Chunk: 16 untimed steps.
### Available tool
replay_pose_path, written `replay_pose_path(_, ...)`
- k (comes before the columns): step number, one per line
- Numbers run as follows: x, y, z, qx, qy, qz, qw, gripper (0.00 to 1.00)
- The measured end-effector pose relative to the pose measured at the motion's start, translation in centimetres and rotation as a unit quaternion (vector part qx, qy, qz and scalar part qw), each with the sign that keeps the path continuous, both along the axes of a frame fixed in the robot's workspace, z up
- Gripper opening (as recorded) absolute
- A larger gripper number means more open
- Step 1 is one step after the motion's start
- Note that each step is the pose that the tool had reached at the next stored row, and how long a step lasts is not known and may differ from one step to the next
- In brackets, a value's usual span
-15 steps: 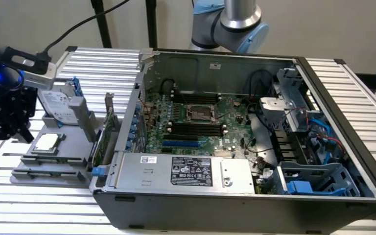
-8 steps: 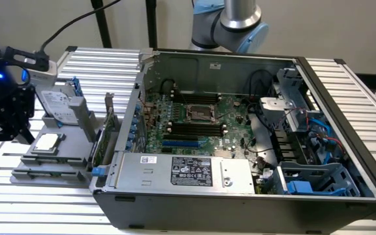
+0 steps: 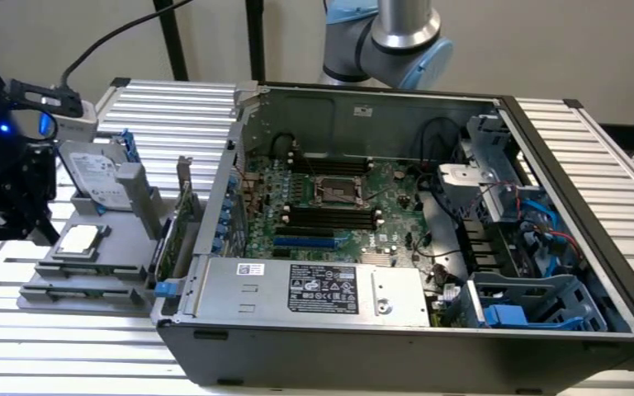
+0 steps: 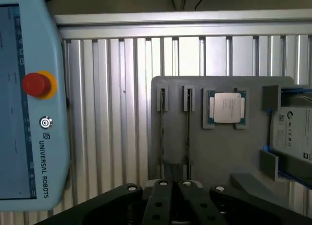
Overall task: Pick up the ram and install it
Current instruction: 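Pick up the ram and move it above insertion slot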
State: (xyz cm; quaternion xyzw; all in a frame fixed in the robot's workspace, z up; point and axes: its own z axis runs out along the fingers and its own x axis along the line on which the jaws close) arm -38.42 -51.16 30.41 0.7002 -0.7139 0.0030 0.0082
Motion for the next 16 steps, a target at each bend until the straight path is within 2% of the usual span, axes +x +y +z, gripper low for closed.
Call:
replay_pose_path(3, 0.0, -0.53, -0.03, -0.0001, -0.0001, 0.003, 1.0, 0.11)
replay_pose_path(5, 0.0, -0.74, -0.04, -0.0001, 0.0, 0.005, 1.0, 0.11)
replay_pose_path(7, 0.01, -0.8, -0.05, -0.0001, 0.0, 0.006, 1.0, 0.12)
replay_pose_path(8, 0.02, -0.82, -0.07, 0.0, -0.0001, 0.007, 1.0, 0.17)
replay_pose_path(9, 0.02, -0.82, -0.08, -0.0001, -0.0001, 0.007, 1.0, 0.17)
replay_pose_path(11, 0.03, -0.83, -0.17, -0.0001, -0.0001, 0.008, 1.0, 0.3)
replay_pose_path(12, 0.03, -0.84, -0.24, 0.0, -0.0001, 0.009, 1.0, 0.3)
replay_pose_path(13, 0.02, -0.84, -0.36, -0.0001, -0.0001, 0.009, 1.0, 0.36)
replay_pose_path(16, 0.03, -0.84, -0.88, -0.0001, -0.0003, 0.011, 0.9999, 0.36)
